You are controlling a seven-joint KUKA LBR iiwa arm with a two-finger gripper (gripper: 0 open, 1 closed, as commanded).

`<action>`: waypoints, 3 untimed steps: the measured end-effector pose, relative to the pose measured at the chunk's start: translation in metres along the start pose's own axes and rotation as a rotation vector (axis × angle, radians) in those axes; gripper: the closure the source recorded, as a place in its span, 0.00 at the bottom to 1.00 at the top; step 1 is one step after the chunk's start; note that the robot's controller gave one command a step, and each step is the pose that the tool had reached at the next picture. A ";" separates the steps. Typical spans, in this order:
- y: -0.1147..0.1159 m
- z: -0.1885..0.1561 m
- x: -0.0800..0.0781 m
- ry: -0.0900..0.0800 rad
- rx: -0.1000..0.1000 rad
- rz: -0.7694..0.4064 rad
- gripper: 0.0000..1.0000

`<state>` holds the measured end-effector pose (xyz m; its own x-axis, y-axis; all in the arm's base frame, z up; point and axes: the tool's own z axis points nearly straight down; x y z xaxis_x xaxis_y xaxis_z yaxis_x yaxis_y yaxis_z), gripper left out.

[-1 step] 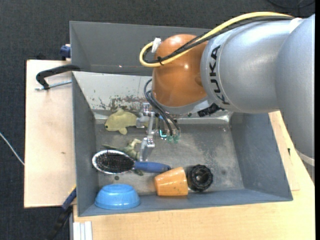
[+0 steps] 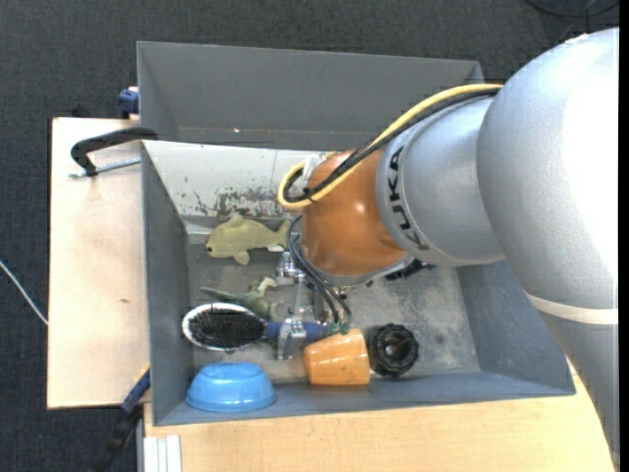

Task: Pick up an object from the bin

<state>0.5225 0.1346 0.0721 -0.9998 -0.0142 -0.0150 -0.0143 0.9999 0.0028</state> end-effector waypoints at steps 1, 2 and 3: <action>0.031 -0.030 0.025 0.009 0.000 0.060 0.00; 0.036 -0.037 0.025 0.010 0.003 0.280 0.00; 0.026 -0.001 0.026 0.013 0.007 0.431 0.00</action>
Offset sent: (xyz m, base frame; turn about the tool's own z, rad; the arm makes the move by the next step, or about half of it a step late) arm -0.0269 0.0285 0.0279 0.0627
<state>0.4960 0.1602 0.0729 -0.9143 0.4051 -0.0018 0.4051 0.9143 -0.0005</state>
